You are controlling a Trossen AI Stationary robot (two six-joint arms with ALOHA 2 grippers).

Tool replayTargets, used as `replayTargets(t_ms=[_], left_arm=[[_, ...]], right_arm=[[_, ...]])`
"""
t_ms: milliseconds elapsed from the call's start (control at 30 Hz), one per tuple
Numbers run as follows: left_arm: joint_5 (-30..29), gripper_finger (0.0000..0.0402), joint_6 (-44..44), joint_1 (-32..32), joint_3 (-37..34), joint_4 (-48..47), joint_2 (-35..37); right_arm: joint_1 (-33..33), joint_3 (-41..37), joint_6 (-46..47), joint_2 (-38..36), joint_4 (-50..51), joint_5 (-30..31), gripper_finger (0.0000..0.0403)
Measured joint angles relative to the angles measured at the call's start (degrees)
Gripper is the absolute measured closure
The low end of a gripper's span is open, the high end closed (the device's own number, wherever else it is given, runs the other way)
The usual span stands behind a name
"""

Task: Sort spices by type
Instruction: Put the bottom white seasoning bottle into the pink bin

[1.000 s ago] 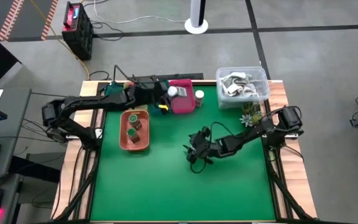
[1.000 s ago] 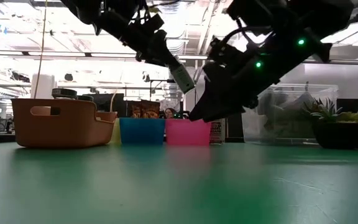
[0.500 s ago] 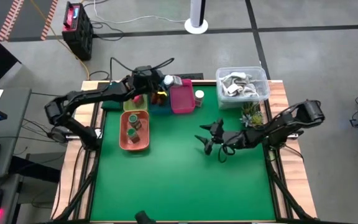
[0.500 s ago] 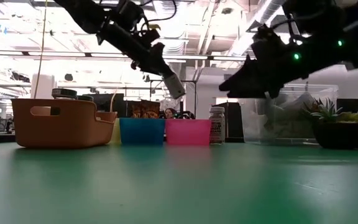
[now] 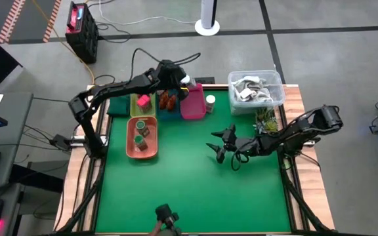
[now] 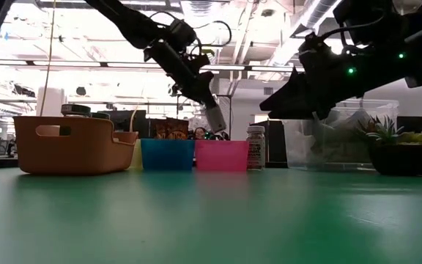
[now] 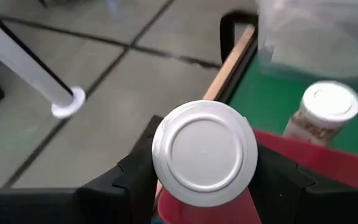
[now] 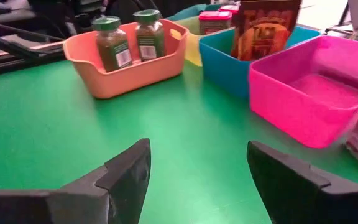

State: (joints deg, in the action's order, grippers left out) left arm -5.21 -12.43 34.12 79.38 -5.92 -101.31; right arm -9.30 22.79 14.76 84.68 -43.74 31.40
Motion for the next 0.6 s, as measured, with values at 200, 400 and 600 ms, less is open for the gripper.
replayTargets(t_ms=[200,400,600], left_arm=[[0.95,0.0199,0.39,1.44,1.91,-1.62,-1.10],[6.69,0.0198,4.57,2.27,1.98,-6.02,-1.08],[6.54,0.0198,3.51,1.59,1.92,-11.79,-1.93]], right_arm=[[-0.09,0.00,0.20,0.00,0.08,-0.26,0.0111],[-0.98,0.00,0.84,0.00,0.19,-0.25,0.0111],[-1.14,0.00,1.32,0.00,0.16,-0.24,0.0111]])
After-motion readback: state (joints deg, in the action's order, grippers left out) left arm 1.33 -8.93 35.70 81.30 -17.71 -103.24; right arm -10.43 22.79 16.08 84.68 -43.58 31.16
